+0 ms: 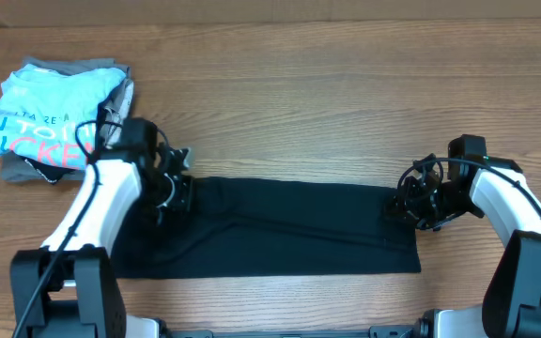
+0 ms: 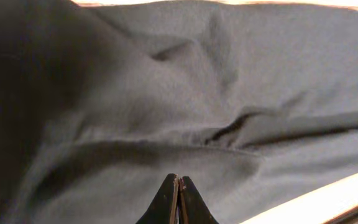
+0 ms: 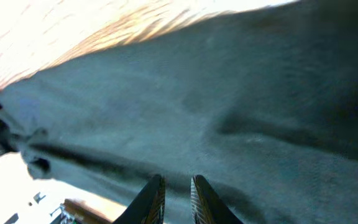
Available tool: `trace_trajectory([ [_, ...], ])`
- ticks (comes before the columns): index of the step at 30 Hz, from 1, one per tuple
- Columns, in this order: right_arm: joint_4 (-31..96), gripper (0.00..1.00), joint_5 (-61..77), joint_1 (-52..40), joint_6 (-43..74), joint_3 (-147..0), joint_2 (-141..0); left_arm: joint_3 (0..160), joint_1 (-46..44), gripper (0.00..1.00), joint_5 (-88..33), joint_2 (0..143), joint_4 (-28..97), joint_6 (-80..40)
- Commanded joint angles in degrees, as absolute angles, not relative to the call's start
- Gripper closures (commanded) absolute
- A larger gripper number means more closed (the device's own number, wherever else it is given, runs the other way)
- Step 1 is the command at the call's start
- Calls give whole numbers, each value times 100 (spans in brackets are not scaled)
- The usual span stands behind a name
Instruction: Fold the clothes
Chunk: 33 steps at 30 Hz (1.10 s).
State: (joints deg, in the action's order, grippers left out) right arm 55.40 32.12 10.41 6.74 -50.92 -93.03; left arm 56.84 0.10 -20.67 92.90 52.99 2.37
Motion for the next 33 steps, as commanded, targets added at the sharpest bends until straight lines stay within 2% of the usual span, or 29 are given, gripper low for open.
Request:
trace_trajectory([
  [1,5415,82,2886,1017,1127,-4886,-9194,5011,-287,96,-2067,9349,4976,-224],
  [7,5273,84,2150,1017,1844,-4493,-9194,4285,-423,96,-1907,9349,4930,-475],
  [15,5295,85,1575,1020,2067,-4445,-9194,4668,-97,96,-1354,9306,5535,-646],
  [17,5317,86,1500,1020,2174,-4445,-9194,4923,-23,96,-1535,9282,5684,-550],
  [20,5360,88,1511,1024,2158,-4477,-9194,5459,-56,96,-2534,9139,5874,-21],
  [24,5459,90,1992,1024,1623,-4622,-9192,5839,-204,96,-3310,8932,5765,176],
  [33,5699,90,1623,1024,2185,-4606,-9194,5199,-790,94,-2585,9155,5035,62],
])
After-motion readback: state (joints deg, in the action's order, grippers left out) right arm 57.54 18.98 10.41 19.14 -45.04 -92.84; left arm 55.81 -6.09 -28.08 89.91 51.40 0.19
